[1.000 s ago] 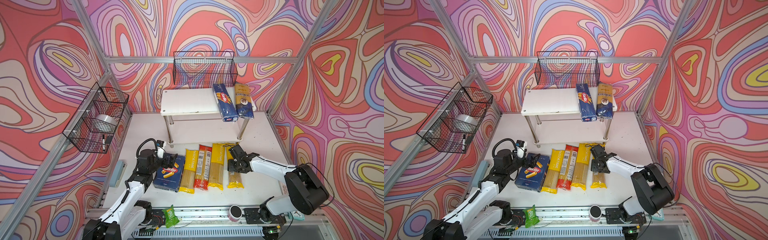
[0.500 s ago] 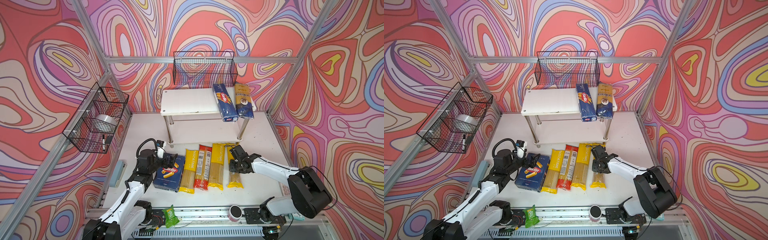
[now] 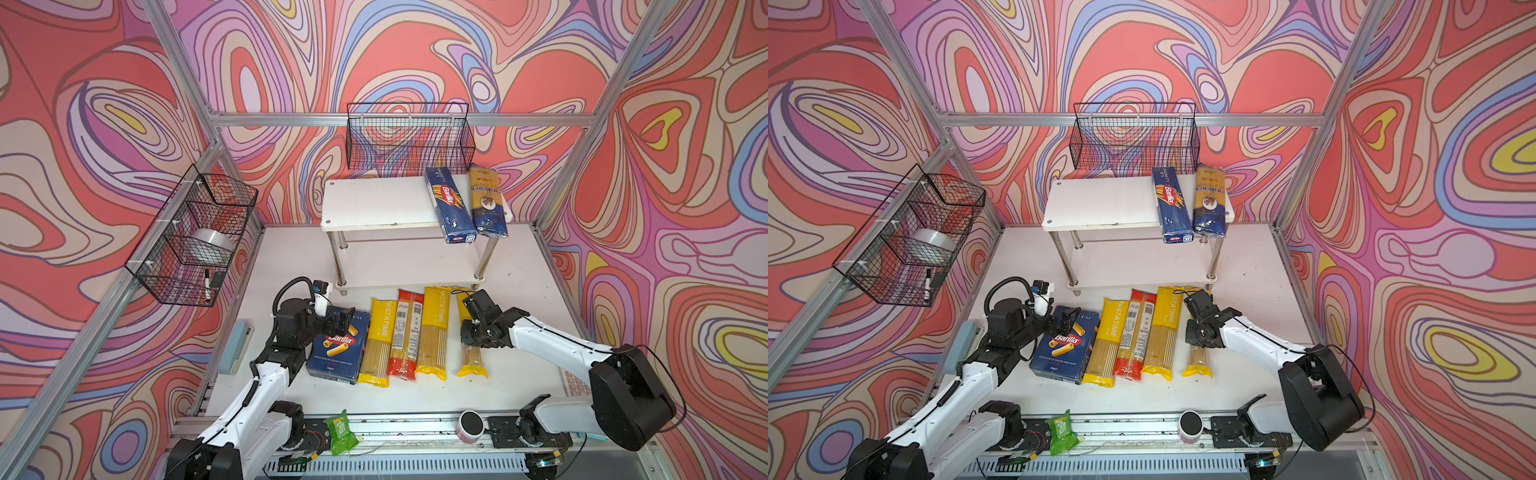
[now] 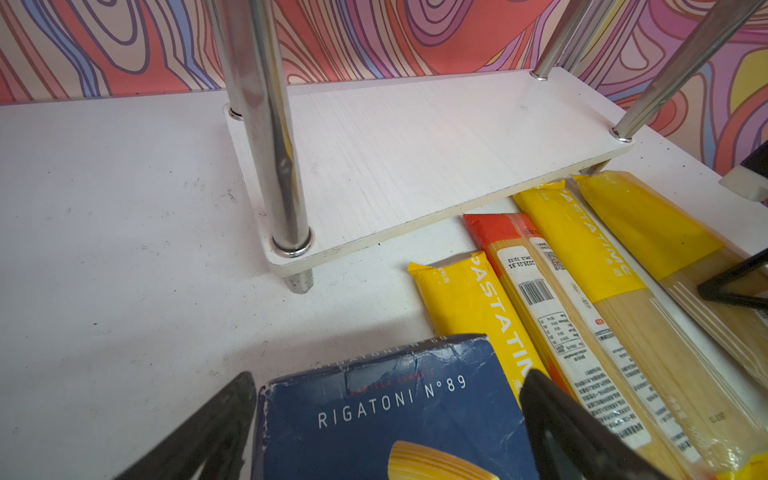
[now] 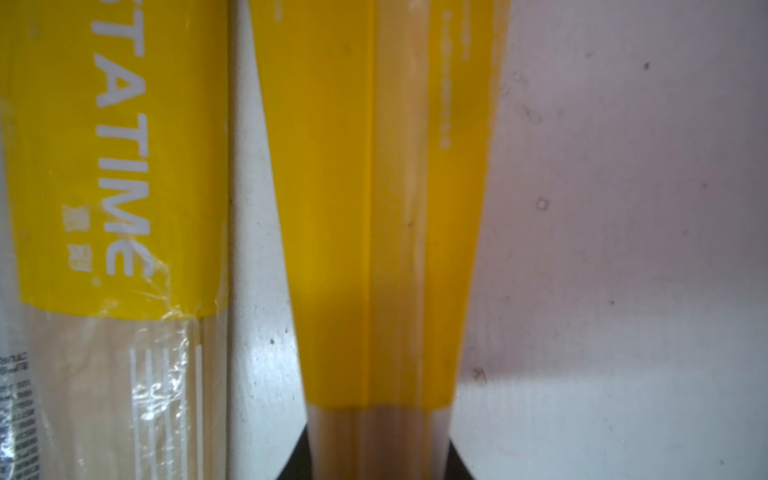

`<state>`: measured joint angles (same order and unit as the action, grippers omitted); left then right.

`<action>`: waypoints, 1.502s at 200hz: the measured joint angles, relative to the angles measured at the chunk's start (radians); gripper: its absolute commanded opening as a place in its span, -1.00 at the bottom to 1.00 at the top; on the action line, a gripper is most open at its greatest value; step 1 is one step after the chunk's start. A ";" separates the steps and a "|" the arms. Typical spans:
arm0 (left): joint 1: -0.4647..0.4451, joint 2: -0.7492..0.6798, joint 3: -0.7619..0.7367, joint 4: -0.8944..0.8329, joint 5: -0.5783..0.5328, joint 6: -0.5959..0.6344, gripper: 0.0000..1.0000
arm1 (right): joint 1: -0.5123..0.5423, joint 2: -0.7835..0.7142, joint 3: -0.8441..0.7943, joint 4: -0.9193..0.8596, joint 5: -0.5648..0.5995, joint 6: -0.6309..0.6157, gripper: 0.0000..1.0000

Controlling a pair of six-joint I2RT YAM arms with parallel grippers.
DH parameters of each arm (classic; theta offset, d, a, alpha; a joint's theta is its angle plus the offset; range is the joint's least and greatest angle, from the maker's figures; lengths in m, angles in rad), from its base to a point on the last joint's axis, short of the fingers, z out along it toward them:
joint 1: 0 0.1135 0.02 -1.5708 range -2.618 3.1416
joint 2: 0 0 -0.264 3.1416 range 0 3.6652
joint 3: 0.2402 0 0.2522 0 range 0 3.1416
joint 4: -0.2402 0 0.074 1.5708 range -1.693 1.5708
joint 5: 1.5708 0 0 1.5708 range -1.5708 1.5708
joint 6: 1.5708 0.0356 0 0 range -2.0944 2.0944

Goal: Place and organize the pasta boxes and bags onto the shelf
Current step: 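Close the right gripper on the yellow Pastatime bag, then lift the Pastatime bag upright with the right gripper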

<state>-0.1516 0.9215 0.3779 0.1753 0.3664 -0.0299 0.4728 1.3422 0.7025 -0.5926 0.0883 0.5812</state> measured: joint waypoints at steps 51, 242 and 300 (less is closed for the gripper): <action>0.000 0.000 0.000 0.000 0.000 0.000 1.00 | 0.000 -0.063 0.031 -0.079 -0.069 -0.038 -0.85; 0.000 0.000 0.000 0.000 0.000 0.000 1.00 | 0.222 -0.190 0.251 -0.077 -0.317 -0.174 -0.92; 0.000 0.000 0.000 0.000 0.000 0.000 1.00 | 0.285 -0.146 0.426 -0.069 -0.346 -0.188 -0.91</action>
<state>-0.1516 0.9215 0.3779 0.1753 0.3664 -0.0299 0.7574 1.1965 1.1286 -0.6621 -0.2573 0.3935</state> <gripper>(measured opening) 0.999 0.237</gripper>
